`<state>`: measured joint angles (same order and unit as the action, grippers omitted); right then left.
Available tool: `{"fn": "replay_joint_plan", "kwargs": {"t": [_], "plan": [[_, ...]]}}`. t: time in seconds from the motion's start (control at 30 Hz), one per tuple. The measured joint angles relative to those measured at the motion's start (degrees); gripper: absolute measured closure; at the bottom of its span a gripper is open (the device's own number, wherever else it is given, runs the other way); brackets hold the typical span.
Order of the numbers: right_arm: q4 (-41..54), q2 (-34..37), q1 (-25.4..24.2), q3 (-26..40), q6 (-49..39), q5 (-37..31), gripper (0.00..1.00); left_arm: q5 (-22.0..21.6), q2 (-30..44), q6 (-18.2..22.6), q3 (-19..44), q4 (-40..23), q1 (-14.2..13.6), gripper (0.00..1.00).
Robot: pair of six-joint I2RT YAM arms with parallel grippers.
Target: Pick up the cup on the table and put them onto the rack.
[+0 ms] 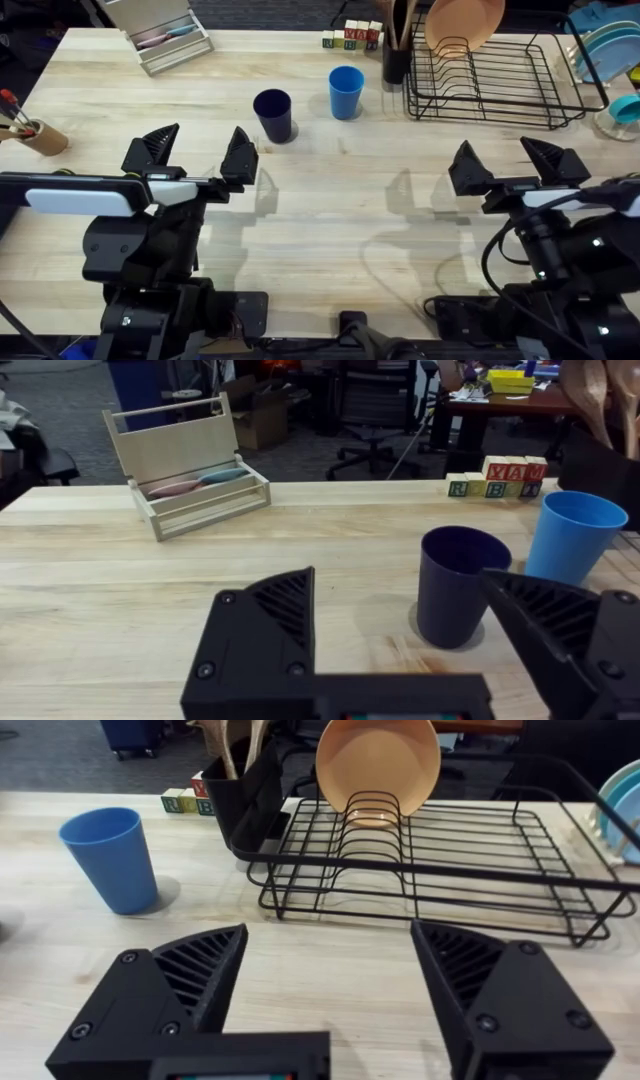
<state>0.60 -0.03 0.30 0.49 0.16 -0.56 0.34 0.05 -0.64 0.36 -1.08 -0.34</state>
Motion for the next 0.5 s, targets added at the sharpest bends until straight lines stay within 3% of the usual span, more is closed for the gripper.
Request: {"fn": "replay_joint_plan", "kwargs": {"t": [0.37, 0.5], "plan": [[-0.6, 0.03, 0.0, -0.02, 0.03, -0.17, 0.007, -0.13, 0.0, -0.02, 0.05, -0.44, 0.0, 0.01], [4.44, 1.08, 0.0, 3.33, 0.03, 0.66, 0.007, -0.17, 1.78, -0.28, 6.56, -9.69, 0.0, 0.008]]}}
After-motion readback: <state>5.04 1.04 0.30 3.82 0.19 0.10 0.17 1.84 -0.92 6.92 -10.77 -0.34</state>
